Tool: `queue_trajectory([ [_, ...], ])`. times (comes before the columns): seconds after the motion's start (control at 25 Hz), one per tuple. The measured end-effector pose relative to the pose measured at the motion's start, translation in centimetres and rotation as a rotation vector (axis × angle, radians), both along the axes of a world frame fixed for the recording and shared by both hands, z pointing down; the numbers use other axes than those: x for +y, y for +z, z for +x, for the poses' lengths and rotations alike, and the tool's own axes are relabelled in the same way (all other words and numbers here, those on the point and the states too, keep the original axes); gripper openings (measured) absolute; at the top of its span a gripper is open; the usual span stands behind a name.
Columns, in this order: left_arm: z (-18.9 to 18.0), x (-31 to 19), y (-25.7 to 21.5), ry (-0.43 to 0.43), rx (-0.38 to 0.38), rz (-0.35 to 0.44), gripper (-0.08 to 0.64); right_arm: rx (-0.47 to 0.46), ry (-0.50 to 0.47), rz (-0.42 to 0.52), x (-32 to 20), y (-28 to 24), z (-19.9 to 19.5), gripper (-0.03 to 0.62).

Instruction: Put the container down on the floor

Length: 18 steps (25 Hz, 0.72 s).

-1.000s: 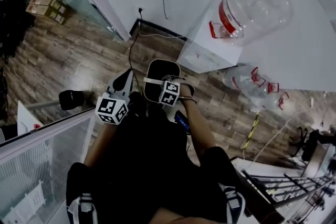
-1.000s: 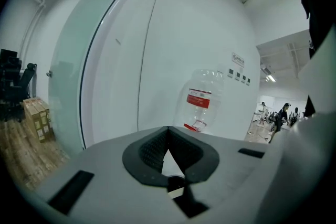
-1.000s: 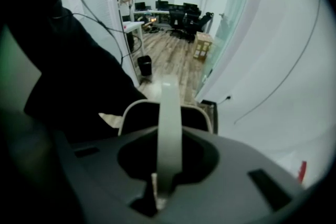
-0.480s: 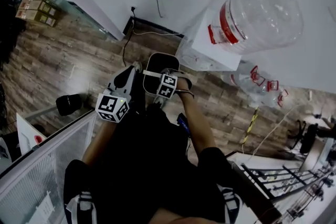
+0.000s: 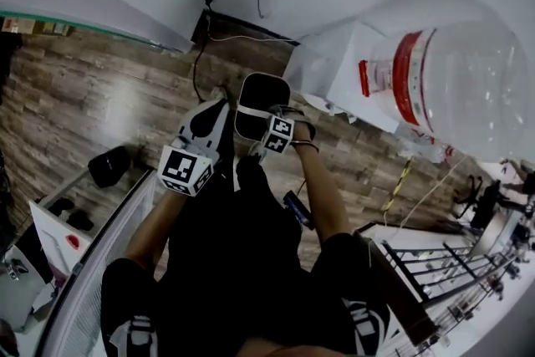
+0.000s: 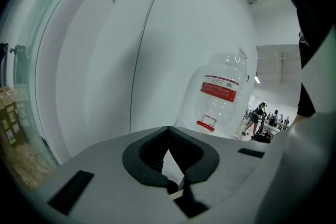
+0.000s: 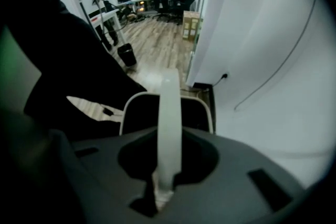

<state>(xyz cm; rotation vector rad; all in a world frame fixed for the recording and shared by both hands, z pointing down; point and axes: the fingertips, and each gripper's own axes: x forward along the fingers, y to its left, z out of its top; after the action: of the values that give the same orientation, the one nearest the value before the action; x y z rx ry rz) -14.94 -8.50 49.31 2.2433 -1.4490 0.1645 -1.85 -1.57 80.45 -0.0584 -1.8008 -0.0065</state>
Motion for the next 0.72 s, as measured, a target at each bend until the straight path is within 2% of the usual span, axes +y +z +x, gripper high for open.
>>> queue_trajectory([
  [0.2, -1.1, -4.2, 2.3, 0.047, 0.018, 0.009, 0.031, 0.029, 0.040, 0.019, -4.5, 5.2, -1.6, 0.061],
  [0.36, -1.2, -5.8, 4.5, 0.070, 0.033, -0.016, 0.031, 0.050, 0.080, 0.026, -7.0, 10.1, -2.2, 0.061],
  [0.72, -1.1, -8.4, 8.7, 0.066, 0.085, -0.070, 0.031, 0.100, 0.111, 0.073, -12.5, 18.2, -2.5, 0.061],
])
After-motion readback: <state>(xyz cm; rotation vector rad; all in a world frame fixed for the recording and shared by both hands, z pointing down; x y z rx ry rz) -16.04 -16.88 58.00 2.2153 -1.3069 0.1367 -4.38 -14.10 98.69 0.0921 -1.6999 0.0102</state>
